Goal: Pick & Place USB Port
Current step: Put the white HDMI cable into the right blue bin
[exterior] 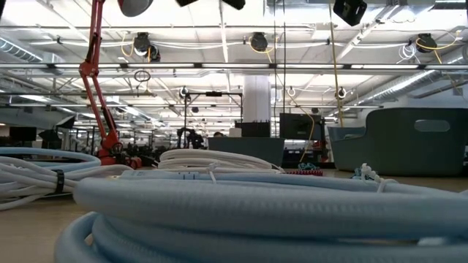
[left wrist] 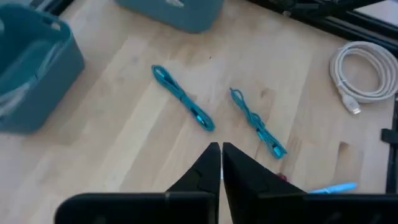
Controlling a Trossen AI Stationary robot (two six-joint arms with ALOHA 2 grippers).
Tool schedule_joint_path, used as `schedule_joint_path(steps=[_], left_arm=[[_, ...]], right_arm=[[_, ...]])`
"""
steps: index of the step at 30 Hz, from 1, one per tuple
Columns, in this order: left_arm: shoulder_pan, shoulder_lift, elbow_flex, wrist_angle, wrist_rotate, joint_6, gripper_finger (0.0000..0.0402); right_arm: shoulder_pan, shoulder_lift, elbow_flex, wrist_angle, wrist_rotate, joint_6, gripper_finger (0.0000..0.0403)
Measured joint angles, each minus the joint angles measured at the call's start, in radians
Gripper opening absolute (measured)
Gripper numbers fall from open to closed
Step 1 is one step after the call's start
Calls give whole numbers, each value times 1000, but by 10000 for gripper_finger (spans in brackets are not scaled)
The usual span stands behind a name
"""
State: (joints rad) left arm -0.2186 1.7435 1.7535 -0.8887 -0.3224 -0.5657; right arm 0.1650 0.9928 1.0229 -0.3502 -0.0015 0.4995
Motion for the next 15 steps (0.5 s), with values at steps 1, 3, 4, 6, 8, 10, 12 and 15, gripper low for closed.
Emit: schedule_joint_path(steps=[1,3,4,6,8,10,12,15], left_arm=[[-4,-26,-48,40,-3,-20,21],[-14,-80,-152,113,-3,-57,14],[-20,-108,-200,144,-3,-78,10],[-31,-163,-288,205,-8,-118,3],[-45,-213,-362,237,-23,-162,5],[-58,-255,-422,253,-38,-205,13],[-72,-286,-472,248,-46,-238,19],[-90,-331,-546,213,-46,-290,17]], right_arm=[[0,0,0,-2,0,0,155],[0,0,0,-6,0,0,155],[0,0,0,-6,0,0,155],[0,0,0,-15,0,-1,155],[0,0,0,-22,0,-8,155],[0,0,0,-33,0,-10,155],[0,0,0,-50,1,-11,155],[-8,3,0,-102,5,-11,155]])
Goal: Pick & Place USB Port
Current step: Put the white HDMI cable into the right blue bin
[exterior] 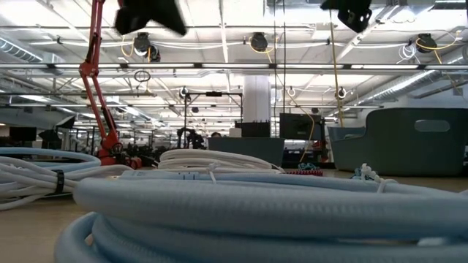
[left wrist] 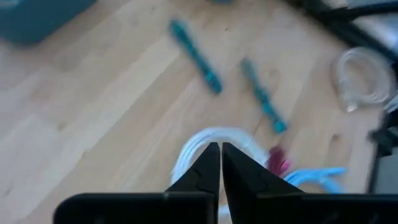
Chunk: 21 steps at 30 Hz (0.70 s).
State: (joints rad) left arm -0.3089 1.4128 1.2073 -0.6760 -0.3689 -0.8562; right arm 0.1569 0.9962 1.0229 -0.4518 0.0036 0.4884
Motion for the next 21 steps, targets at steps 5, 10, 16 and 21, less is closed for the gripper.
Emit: schedule_joint_path(steps=[5,10,16,21], left_arm=[[-26,-47,-113,-68,2,-113,3],[-35,-68,-162,-61,1,-167,21],[-33,-68,-165,-60,1,-159,24],[-36,-68,-165,-72,1,-160,6]], right_arm=[[-8,33,0,-96,55,3,155],[-21,106,1,-106,62,23,155],[-52,237,0,-26,-59,22,155],[-68,328,0,51,-99,0,153]])
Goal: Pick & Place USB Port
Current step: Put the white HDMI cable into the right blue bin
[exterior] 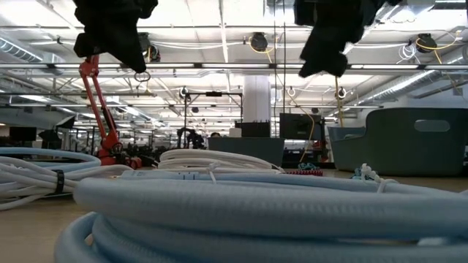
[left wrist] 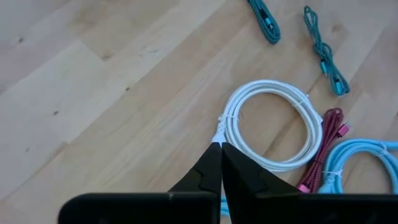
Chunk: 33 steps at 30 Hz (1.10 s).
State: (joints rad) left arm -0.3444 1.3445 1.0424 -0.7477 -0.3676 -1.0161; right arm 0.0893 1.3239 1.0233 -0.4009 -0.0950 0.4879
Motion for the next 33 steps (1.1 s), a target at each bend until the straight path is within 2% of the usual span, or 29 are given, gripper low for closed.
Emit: schedule_joint_path(steps=[3,9,14,20,26,33], left_arm=[[-5,0,0,-7,0,0,4],[-7,0,0,-13,8,6,24],[-7,0,0,-15,16,12,19],[-7,2,0,-99,157,76,3],[-7,4,0,-237,210,62,22],[-7,4,0,-244,186,45,41]], right_arm=[[-11,44,0,12,-32,4,144],[-21,106,0,48,-93,-2,126],[-23,142,0,64,-146,-2,116],[-23,163,10,13,-169,-4,109],[-30,163,14,8,-201,-19,115],[-35,205,22,65,-221,20,145]])
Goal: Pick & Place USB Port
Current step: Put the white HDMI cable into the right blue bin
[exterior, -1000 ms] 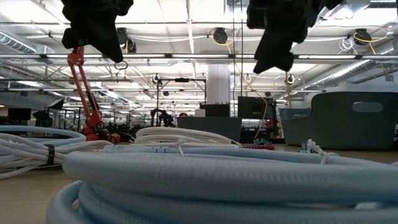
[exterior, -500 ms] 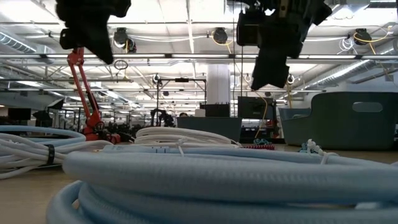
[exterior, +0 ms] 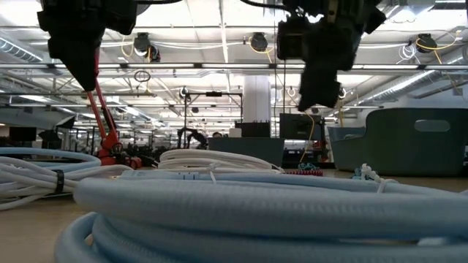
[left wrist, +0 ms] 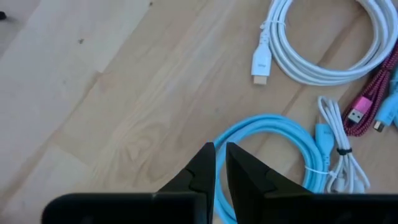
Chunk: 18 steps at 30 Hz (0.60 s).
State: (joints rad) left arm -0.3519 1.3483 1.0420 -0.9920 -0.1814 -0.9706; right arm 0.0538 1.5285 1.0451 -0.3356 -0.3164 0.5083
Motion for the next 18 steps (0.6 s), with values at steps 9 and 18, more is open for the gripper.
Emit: schedule_joint_path(steps=[9,18], left_arm=[[1,0,0,-8,-2,101,35],[-3,0,0,-52,21,209,35]], right_arm=[[-27,125,207,-115,121,-94,155],[-10,340,460,-310,166,-132,154]])
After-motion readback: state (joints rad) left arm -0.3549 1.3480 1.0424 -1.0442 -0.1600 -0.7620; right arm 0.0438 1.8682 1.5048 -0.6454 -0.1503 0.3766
